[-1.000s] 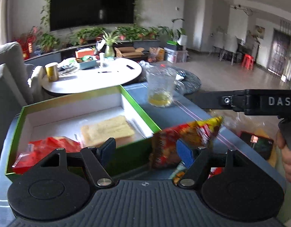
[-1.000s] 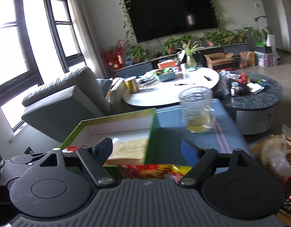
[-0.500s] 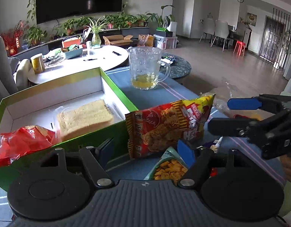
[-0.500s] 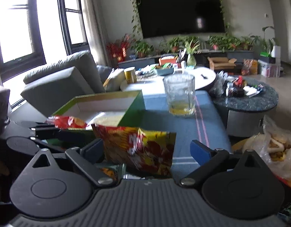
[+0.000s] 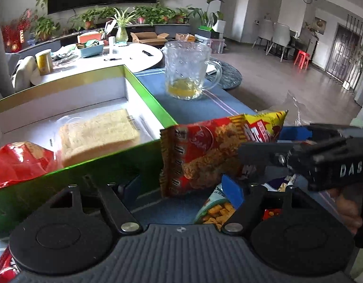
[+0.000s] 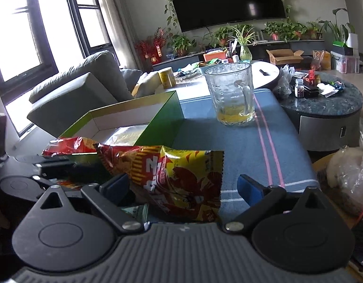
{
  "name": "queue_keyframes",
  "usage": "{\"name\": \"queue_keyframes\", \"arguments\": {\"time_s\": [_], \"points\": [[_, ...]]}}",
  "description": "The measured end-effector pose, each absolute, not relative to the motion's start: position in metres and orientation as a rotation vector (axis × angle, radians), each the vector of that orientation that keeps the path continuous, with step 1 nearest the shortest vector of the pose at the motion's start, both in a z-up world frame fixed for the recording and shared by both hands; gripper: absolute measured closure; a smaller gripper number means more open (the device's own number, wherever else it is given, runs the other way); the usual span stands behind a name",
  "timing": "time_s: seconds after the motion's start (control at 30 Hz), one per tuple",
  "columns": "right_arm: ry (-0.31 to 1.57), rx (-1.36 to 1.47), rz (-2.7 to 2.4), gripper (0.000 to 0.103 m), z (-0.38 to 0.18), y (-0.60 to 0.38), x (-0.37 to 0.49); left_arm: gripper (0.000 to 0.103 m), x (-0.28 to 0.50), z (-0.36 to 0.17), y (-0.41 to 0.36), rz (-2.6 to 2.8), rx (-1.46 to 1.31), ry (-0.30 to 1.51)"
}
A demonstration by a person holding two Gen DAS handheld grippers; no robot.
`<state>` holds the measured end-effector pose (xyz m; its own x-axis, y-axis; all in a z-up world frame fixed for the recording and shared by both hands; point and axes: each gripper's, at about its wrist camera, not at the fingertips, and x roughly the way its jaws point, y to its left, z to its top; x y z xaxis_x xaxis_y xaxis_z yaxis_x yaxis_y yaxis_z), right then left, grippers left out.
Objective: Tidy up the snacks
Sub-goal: 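Lift the red-and-yellow snack bag with both tools toward the green box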
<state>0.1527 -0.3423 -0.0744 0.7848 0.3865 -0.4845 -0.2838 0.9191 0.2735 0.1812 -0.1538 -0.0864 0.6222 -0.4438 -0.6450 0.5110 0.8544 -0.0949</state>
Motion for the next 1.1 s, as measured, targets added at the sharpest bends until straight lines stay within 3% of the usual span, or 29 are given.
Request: {"name": "queue_keyframes", "arguments": {"time_s": [0.23,0.4,1.1], "points": [[0.582,0.215,0.386,0.031,-0.074,-0.334,0.159,0.037,0.179,-0.087,-0.162,-0.586,0.092,0.688],[0.579,0.232,0.348,0.031,-0.069,-0.331,0.154,0.047,0.172,-0.079,-0.161,-0.596,0.086,0.683],[0.38,0.15,0.445,0.031,0.002,-0.286,0.109,0.047,0.105,-0.009,-0.102,-0.54,0.054,0.425]]}}
